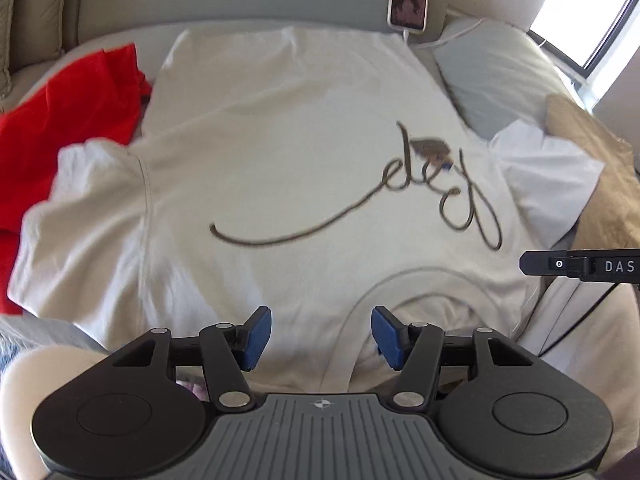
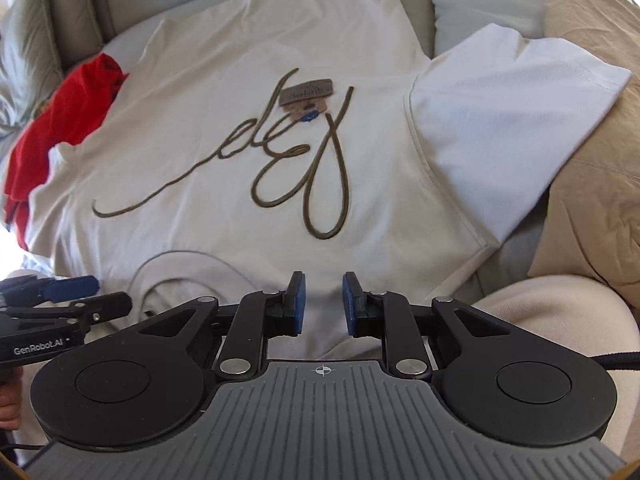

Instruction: Fold clothes

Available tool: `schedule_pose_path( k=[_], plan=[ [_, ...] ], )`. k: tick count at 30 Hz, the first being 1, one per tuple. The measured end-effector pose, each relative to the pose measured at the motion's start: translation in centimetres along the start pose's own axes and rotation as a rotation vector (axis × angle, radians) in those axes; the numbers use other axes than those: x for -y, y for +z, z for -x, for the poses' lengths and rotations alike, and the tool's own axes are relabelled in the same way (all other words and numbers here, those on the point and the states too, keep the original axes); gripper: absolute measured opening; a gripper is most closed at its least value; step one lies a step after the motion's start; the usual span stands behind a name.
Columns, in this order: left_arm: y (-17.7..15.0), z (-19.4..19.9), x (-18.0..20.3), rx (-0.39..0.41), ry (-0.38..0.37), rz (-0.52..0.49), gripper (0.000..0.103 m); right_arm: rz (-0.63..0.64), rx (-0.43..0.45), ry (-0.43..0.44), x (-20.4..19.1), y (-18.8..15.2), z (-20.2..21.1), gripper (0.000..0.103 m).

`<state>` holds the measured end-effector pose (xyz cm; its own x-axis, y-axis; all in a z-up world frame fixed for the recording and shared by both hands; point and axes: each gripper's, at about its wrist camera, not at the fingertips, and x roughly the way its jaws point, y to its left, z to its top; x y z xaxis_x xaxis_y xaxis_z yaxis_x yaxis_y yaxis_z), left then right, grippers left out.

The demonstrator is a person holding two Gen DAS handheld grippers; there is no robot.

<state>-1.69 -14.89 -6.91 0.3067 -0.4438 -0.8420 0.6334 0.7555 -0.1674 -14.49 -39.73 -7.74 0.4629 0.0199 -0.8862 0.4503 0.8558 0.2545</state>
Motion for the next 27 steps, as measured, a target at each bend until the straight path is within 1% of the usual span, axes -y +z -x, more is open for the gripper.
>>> schedule_pose_path(
  k=[3, 5, 6, 7, 9, 10, 12, 15, 17, 21, 23, 25, 27],
  plan=[
    [2.7, 4.1, -1.3, 0.124, -0.026, 0.037, 0.057, 0.008, 0.103, 0.062, -0.7, 1.9, 4.6, 0.024],
    [4.6, 6.6, -2.2, 0.207, -0.03, 0.07, 0.059, 0.007, 0.178, 0.112, -1.2, 3.8, 7.8, 0.03],
    [5.6, 7.6, -2.6, 0.247, -0.026, 0.085, 0.06, 0.011, 0.217, 0.132, -1.5, 4.8, 9.2, 0.035],
    [6.6, 8.6, -3.0, 0.287, -0.023, 0.099, 0.061, 0.014, 0.255, 0.151, -1.8, 5.9, 10.5, 0.037],
    [8.5, 9.8, -3.8, 0.351, -0.012, 0.115, 0.063, -0.003, 0.268, 0.156, -1.7, 8.1, 9.9, 0.038],
    [9.4, 9.9, -4.2, 0.369, -0.002, 0.118, 0.063, -0.013, 0.272, 0.157, -1.5, 9.2, 9.4, 0.045],
    [11.1, 9.7, -4.9, 0.398, 0.026, 0.125, 0.064, -0.032, 0.281, 0.16, -1.3, 11.4, 8.6, 0.052],
    [13.6, 7.0, -6.6, 0.39, 0.072, 0.159, 0.064, -0.061, 0.293, 0.164, -1.0, 14.7, 7.2, 0.053],
    [15.1, 4.5, -8.1, 0.351, 0.09, 0.208, 0.062, -0.08, 0.302, 0.167, -0.8, 16.9, 6.4, 0.053],
    [18.2, -1.6, -11.3, 0.269, 0.088, 0.284, 0.062, -0.119, 0.318, 0.173, -0.3, 21.3, 4.6, 0.053],
    [20.0, -4.3, -12.8, 0.245, 0.118, 0.287, 0.062, -0.147, 0.295, 0.165, 0.1, 23.5, 1.4, 0.053],
    [21.9, -6.5, -14.1, 0.236, 0.15, 0.261, 0.063, -0.168, 0.265, 0.157, 0.8, 25.8, -2.1, 0.053],
    [24.0, -9.0, -15.5, 0.208, 0.188, 0.244, 0.066, -0.188, 0.238, 0.133, 1.8, 28.1, -5.8, 0.053]
  ],
)
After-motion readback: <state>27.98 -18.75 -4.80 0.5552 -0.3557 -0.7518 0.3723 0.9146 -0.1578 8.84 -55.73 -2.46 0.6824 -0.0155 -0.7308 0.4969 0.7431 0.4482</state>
